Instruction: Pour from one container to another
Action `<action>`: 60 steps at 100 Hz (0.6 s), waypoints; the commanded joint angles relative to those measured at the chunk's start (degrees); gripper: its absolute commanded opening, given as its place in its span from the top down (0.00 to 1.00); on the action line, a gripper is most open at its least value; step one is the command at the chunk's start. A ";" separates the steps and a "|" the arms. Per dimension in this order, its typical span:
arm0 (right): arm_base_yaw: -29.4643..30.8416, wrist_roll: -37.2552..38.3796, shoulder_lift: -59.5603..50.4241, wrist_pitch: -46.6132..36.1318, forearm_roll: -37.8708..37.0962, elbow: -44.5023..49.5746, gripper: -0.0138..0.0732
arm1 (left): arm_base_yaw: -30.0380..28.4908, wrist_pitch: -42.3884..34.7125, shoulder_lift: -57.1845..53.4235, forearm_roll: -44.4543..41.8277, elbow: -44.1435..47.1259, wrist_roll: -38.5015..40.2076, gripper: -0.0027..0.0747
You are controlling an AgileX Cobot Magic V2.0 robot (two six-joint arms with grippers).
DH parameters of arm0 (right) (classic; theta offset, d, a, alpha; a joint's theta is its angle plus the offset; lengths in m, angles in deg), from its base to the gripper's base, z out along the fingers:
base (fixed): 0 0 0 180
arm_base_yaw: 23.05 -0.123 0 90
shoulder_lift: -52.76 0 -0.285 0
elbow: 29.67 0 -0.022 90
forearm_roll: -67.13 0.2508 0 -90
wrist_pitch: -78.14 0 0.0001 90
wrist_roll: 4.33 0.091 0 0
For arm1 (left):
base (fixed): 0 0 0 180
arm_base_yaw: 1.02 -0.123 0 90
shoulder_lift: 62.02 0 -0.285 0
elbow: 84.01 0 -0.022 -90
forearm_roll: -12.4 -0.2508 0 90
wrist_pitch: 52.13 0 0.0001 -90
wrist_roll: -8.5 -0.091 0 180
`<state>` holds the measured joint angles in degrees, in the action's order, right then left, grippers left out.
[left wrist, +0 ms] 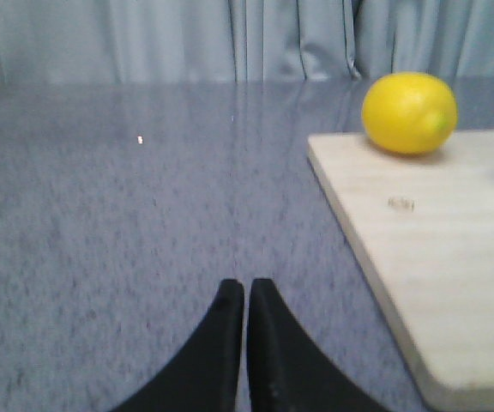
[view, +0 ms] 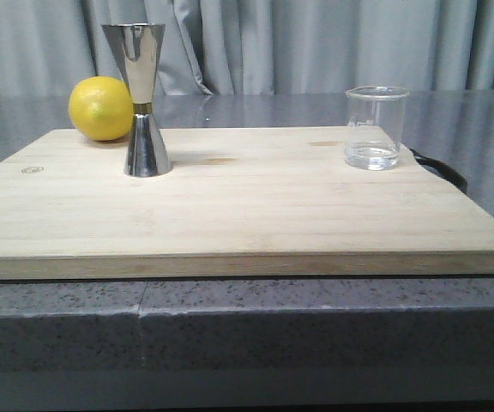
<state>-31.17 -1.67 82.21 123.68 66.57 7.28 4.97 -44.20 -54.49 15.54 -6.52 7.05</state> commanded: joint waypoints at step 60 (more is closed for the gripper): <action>0.25 -0.10 0.58 -4.19 -0.61 -1.35 0.92 | -0.02 -10.54 -1.42 0.45 1.95 0.66 0.99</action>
<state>-31.17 -1.67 82.21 123.68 66.48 7.37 4.97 -50.04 -54.49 15.64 -6.52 7.05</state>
